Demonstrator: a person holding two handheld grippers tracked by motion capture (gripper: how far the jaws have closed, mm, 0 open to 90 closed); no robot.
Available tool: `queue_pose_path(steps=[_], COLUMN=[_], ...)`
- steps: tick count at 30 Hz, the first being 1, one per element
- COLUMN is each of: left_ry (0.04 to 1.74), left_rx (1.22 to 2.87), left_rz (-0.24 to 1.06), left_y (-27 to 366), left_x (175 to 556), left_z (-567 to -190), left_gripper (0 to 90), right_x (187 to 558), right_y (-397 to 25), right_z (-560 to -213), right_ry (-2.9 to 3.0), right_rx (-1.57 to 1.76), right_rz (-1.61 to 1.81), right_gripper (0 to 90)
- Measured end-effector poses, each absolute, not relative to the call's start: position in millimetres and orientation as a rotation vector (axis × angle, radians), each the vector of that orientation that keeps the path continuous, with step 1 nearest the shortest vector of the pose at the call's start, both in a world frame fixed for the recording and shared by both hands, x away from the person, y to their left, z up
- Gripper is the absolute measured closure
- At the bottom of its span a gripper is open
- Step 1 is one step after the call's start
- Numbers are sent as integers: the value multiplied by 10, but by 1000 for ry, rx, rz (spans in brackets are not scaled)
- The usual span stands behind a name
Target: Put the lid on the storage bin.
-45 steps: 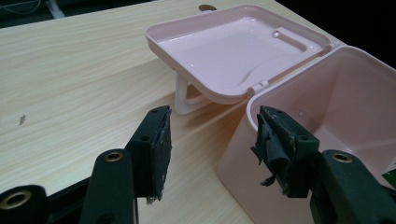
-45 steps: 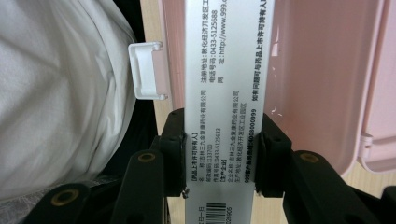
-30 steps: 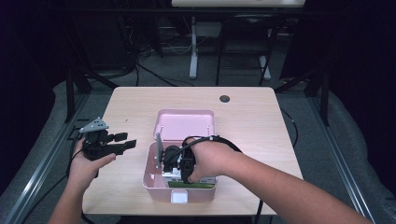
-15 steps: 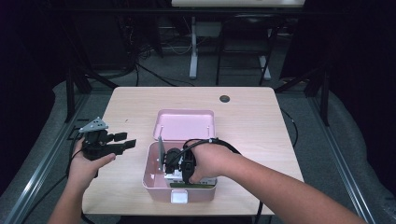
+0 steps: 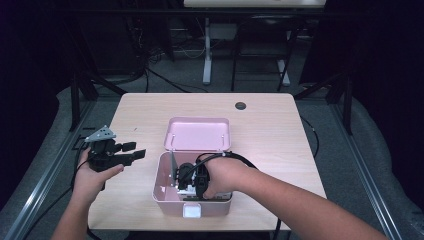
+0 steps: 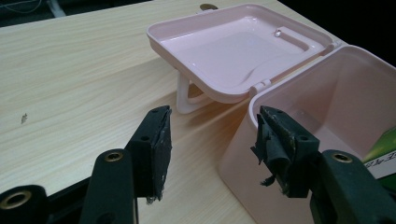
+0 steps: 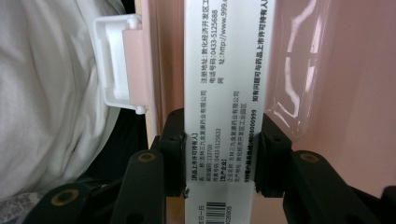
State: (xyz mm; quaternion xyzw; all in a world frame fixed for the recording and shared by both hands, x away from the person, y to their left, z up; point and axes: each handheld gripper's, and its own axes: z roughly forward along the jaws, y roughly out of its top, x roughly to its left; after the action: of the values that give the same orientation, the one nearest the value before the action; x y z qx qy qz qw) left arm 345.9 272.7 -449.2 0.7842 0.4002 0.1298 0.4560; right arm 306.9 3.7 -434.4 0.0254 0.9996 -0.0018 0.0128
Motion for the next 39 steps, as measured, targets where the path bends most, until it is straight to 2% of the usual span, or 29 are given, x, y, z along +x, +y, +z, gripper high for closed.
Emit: queue_pose_path(steps=[39], left_ry=[989], left_rx=[1939], left_rz=[314], left_y=[2724], left_x=[3467], left_z=[-4506], left_gripper=[450], right_x=[3240], right_y=[22], right_z=[-4779], right_ry=[3208], right_rx=[162], right_rz=[19], right_gripper=[614])
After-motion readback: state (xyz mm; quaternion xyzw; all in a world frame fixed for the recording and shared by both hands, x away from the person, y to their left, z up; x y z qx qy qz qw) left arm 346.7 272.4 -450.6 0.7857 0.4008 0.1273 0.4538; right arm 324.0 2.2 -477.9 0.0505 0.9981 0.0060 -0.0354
